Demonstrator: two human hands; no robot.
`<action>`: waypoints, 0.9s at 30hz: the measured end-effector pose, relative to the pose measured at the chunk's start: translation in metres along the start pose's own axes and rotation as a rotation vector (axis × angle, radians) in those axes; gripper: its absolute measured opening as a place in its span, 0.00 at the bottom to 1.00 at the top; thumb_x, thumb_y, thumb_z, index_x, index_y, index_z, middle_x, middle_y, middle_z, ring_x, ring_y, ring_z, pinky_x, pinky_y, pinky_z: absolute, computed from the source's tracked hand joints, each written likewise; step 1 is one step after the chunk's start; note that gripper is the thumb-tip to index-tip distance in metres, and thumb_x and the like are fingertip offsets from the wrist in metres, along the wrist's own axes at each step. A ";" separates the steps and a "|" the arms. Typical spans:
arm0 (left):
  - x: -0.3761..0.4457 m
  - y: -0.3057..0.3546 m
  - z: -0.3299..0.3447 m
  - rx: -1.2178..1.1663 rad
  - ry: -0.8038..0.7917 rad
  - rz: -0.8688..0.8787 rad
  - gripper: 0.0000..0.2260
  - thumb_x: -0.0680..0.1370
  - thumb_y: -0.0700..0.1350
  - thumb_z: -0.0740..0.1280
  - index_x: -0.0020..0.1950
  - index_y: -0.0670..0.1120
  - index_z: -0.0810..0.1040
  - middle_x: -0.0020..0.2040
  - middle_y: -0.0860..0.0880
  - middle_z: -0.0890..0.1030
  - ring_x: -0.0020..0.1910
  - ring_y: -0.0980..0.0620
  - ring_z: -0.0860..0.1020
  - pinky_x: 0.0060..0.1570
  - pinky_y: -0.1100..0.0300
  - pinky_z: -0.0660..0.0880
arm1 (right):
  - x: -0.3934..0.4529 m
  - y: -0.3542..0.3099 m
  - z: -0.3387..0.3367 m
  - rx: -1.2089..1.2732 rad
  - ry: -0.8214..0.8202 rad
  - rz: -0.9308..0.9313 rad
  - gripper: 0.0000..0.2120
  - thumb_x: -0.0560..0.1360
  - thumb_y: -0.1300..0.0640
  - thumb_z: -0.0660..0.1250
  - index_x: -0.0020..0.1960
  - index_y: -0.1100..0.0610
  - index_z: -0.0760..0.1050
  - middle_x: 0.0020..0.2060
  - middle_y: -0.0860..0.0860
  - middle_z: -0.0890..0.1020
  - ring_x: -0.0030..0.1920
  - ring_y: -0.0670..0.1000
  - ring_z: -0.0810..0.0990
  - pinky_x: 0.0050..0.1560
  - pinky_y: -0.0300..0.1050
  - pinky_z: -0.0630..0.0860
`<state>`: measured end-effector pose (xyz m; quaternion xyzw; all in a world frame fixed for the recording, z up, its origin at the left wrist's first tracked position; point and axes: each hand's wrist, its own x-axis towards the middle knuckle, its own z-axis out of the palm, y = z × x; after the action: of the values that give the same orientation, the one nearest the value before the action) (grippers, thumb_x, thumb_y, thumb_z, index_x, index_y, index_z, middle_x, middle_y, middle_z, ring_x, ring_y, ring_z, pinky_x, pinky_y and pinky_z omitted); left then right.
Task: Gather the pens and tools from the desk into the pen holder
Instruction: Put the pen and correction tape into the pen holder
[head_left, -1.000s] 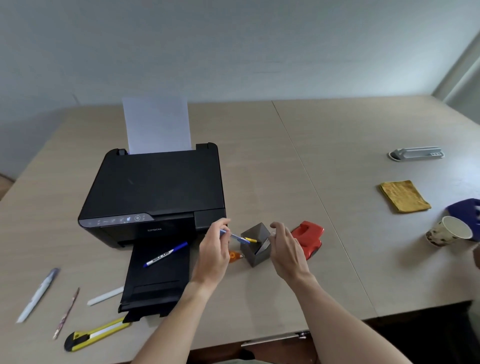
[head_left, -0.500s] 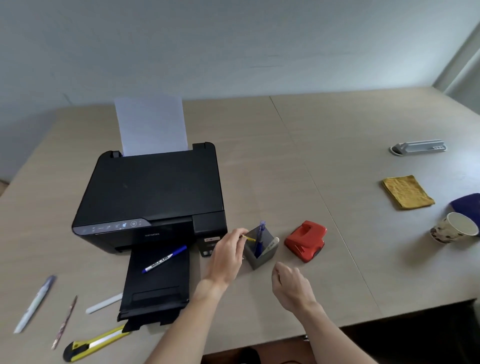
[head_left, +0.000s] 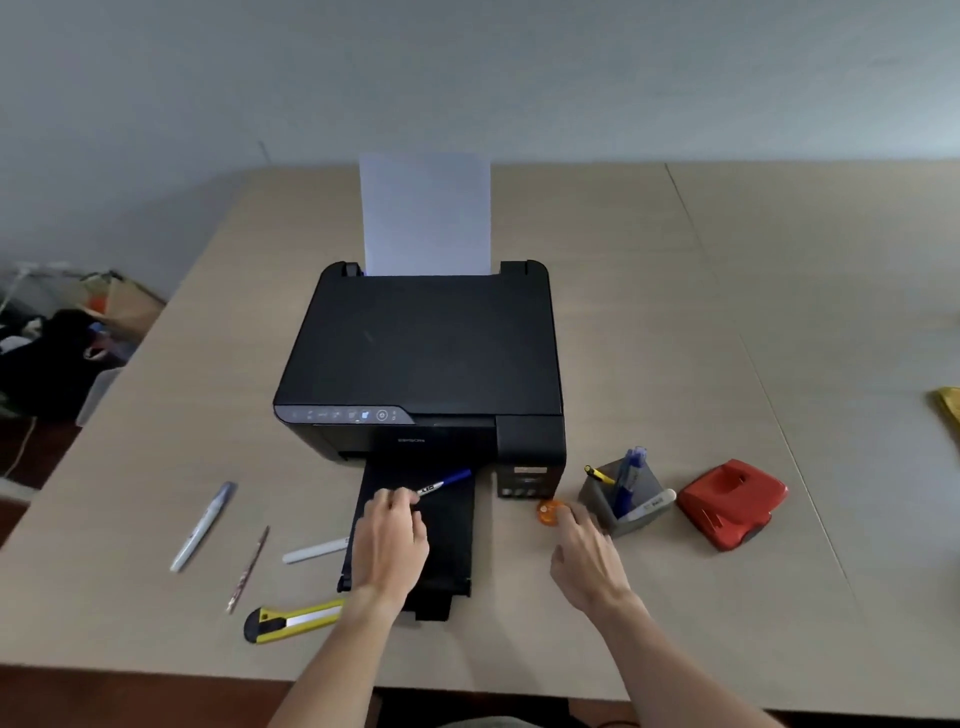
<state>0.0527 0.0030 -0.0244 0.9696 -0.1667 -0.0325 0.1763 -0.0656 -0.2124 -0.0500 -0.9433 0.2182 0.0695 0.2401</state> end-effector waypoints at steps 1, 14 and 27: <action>0.002 -0.007 0.001 0.020 -0.024 -0.031 0.08 0.73 0.39 0.71 0.50 0.45 0.77 0.44 0.46 0.78 0.41 0.46 0.78 0.38 0.52 0.79 | 0.006 -0.002 0.002 -0.007 -0.002 0.010 0.21 0.69 0.68 0.62 0.62 0.59 0.69 0.60 0.56 0.74 0.59 0.57 0.73 0.57 0.48 0.74; 0.031 -0.032 0.009 0.225 -0.213 0.061 0.10 0.66 0.38 0.78 0.41 0.42 0.78 0.33 0.44 0.79 0.34 0.42 0.77 0.31 0.52 0.75 | -0.004 -0.002 0.021 -0.134 0.004 0.047 0.17 0.73 0.67 0.60 0.60 0.55 0.69 0.55 0.55 0.77 0.57 0.55 0.74 0.59 0.45 0.71; -0.005 -0.013 0.009 0.209 -0.224 0.154 0.12 0.68 0.33 0.70 0.46 0.46 0.75 0.36 0.48 0.80 0.34 0.47 0.76 0.31 0.55 0.72 | -0.018 -0.010 0.030 -0.140 -0.030 -0.138 0.20 0.77 0.58 0.62 0.67 0.54 0.64 0.61 0.55 0.73 0.59 0.57 0.72 0.61 0.49 0.70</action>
<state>0.0504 0.0130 -0.0375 0.9574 -0.2614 -0.1090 0.0569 -0.0780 -0.1833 -0.0682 -0.9695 0.1439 0.0820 0.1809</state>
